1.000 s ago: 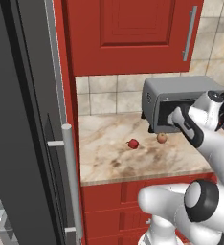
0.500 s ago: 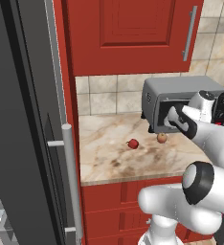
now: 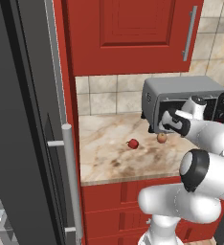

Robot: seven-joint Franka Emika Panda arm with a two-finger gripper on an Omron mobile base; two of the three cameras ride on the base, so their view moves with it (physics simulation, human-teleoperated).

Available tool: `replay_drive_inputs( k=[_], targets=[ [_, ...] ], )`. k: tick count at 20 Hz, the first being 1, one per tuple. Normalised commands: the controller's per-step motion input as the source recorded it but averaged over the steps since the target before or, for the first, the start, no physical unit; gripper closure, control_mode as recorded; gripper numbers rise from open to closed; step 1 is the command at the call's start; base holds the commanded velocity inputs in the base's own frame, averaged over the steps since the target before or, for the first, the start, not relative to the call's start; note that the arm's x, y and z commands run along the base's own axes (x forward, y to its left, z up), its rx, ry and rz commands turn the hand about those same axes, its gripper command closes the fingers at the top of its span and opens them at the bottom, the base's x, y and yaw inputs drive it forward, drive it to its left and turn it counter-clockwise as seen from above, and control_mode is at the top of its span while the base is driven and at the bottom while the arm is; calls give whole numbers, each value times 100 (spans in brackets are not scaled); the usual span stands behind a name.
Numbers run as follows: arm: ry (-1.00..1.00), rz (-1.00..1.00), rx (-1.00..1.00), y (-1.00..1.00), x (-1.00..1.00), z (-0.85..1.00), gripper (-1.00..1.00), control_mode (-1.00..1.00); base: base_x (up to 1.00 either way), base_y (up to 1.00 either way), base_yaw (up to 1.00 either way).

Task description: Place the liquor on the top shelf of the fridge to keep it out of children's reach, and place the peach and bell pepper on lower shelves for easy access.

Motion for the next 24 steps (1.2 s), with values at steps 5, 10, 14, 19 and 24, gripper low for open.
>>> replay_drive_inputs(
  k=[5, 10, 14, 19, 24],
  targets=[
    [1, 0, 0, 2, 26, -19, -100, -100, 0, 0, 0],
    [0, 0, 0, 0, 24, -19, -100, -100, 0, 0, 0],
    [0, 0, 0, 0, 26, -24, -100, -100, 0, 0, 0],
    [1, 0, 0, 0, 30, -23, -100, -100, 0, 0, 0],
    [1, 0, 0, 0, 31, -21, -100, -100, 0, 0, 0]
  ],
)
